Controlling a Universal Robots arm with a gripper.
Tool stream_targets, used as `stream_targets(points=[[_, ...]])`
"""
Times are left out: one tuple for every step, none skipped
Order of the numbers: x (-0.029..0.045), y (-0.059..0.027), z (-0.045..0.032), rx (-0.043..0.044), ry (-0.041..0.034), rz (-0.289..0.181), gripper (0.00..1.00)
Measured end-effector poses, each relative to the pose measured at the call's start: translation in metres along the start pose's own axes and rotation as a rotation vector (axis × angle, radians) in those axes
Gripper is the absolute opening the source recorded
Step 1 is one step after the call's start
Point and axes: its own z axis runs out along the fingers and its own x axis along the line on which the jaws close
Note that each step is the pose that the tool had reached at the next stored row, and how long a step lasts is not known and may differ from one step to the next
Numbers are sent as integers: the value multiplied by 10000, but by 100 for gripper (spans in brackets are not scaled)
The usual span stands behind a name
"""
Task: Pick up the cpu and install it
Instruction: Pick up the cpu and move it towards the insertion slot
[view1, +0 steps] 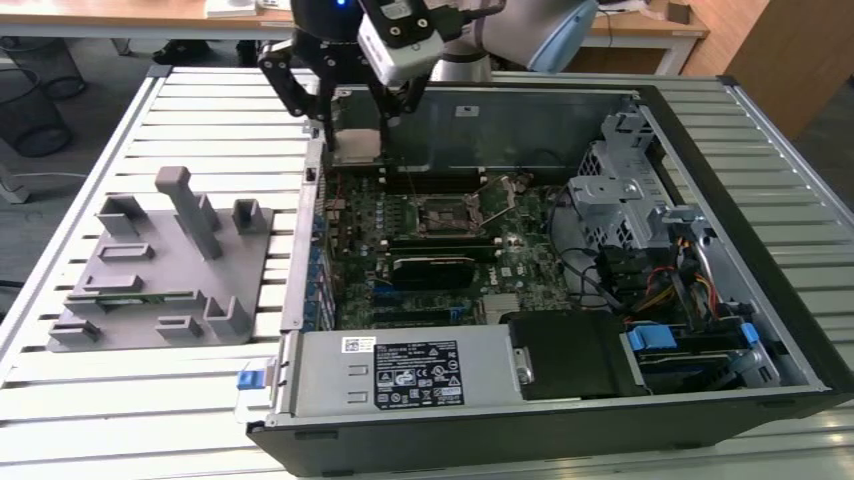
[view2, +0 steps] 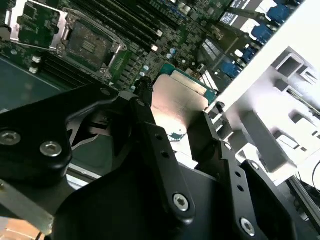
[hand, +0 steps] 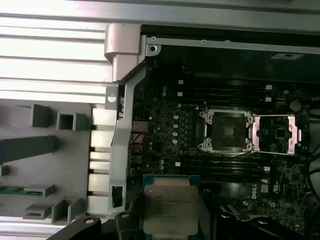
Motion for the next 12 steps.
stream_targets(points=[[-43,-2,1,0,0,0,53],[-90,-4,1,0,0,-1,53],[-135,-5,2,0,0,-1,53],[-178,-7,2,0,0,-1,53],[-225,-9,2,0,0,-1,53],[-270,-10,3,0,1,0,53],[-316,-12,3,0,0,0,53],[-361,-13,4,-1,0,0,53],[-406,-15,5,-1,0,0,53],[-451,-17,5,0,0,-1,53],[-499,-18,6,0,1,-1,53],[-541,-20,6,0,0,0,53]])
